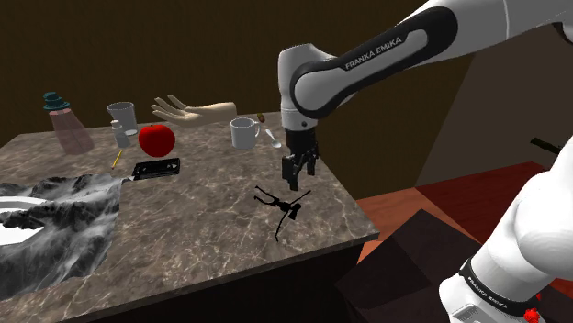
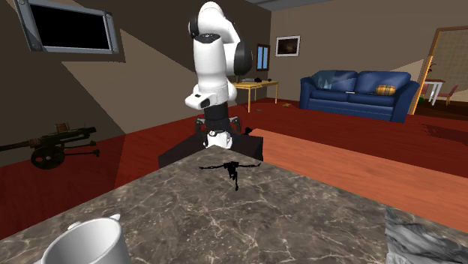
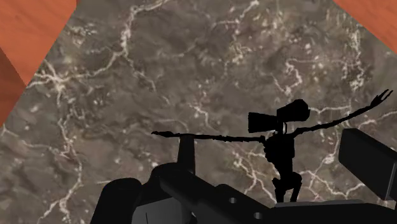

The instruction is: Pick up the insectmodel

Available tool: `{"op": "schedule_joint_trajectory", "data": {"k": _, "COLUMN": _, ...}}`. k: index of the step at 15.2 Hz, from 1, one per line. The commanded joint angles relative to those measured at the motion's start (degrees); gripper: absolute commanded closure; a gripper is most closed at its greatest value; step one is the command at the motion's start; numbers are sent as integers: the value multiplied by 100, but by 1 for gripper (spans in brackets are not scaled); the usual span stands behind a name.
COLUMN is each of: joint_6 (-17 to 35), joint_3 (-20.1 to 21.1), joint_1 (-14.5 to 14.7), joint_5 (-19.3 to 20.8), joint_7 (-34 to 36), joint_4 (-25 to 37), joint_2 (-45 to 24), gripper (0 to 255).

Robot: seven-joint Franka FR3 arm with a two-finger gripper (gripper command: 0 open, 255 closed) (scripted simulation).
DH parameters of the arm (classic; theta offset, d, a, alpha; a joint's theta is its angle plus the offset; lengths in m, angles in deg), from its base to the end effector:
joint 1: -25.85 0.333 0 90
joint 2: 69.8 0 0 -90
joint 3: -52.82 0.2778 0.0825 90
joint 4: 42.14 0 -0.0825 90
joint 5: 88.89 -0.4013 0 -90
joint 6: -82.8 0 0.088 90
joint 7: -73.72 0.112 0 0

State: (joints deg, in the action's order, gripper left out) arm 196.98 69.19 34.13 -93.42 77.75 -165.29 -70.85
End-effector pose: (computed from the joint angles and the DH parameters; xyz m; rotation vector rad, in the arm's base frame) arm 0.4824 0.2271 0.3269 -3.0592 -0.4962 0.2908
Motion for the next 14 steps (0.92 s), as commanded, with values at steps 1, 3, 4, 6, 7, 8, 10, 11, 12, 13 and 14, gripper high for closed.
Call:
{"op": "schedule_joint_trajectory", "data": {"k": 1, "joint_6": 129, "joint_3": 89, "joint_1": 97, "joint_5": 113, "joint_7": 140, "joint_4": 297, "joint_2": -424, "gripper": 0}}
{"op": "schedule_joint_trajectory", "data": {"k": 3, "joint_6": 212, "joint_3": 145, "joint_1": 199, "joint_5": 250, "joint_7": 262, "joint_4": 636, "joint_2": -853, "gripper": 0}}
{"op": "schedule_joint_trajectory", "data": {"k": 4, "joint_6": 242, "joint_3": 167, "joint_1": 256, "joint_5": 322, "joint_7": 321, "joint_4": 816, "joint_2": -1068, "gripper": 0}}
{"op": "schedule_joint_trajectory", "data": {"k": 6, "joint_6": 266, "joint_3": 181, "joint_1": 320, "joint_5": 395, "joint_7": 378, "joint_4": 1004, "joint_2": -1285, "gripper": 0}}
{"op": "schedule_joint_trajectory", "data": {"k": 7, "joint_6": 334, "joint_3": 177, "joint_1": 325, "joint_5": 407, "joint_7": 383, "joint_4": 974, "joint_2": -1325, "gripper": 0}}
{"op": "schedule_joint_trajectory", "data": {"k": 8, "joint_6": 402, "joint_3": 172, "joint_1": 329, "joint_5": 420, "joint_7": 388, "joint_4": 946, "joint_2": -1366, "gripper": 0}}
{"op": "schedule_joint_trajectory", "data": {"k": 10, "joint_6": 536, "joint_3": 164, "joint_1": 338, "joint_5": 448, "joint_7": 398, "joint_4": 893, "joint_2": -1451, "gripper": 0}}
{"op": "schedule_joint_trajectory", "data": {"k": 11, "joint_6": 603, "joint_3": 159, "joint_1": 343, "joint_5": 462, "joint_7": 404, "joint_4": 869, "joint_2": -1495, "gripper": 0}}
{"op": "schedule_joint_trajectory", "data": {"k": 12, "joint_6": 669, "joint_3": 153, "joint_1": 348, "joint_5": 476, "joint_7": 410, "joint_4": 846, "joint_2": -1540, "gripper": 0}}
{"op": "schedule_joint_trajectory", "data": {"k": 13, "joint_6": 773, "joint_3": 145, "joint_1": 356, "joint_5": 500, "joint_7": 419, "joint_4": 812, "joint_2": -1613, "gripper": 0}}
{"op": "schedule_joint_trajectory", "data": {"k": 14, "joint_6": 774, "joint_3": 145, "joint_1": 356, "joint_5": 499, "joint_7": 419, "joint_4": 811, "joint_2": -1612, "gripper": 0}}
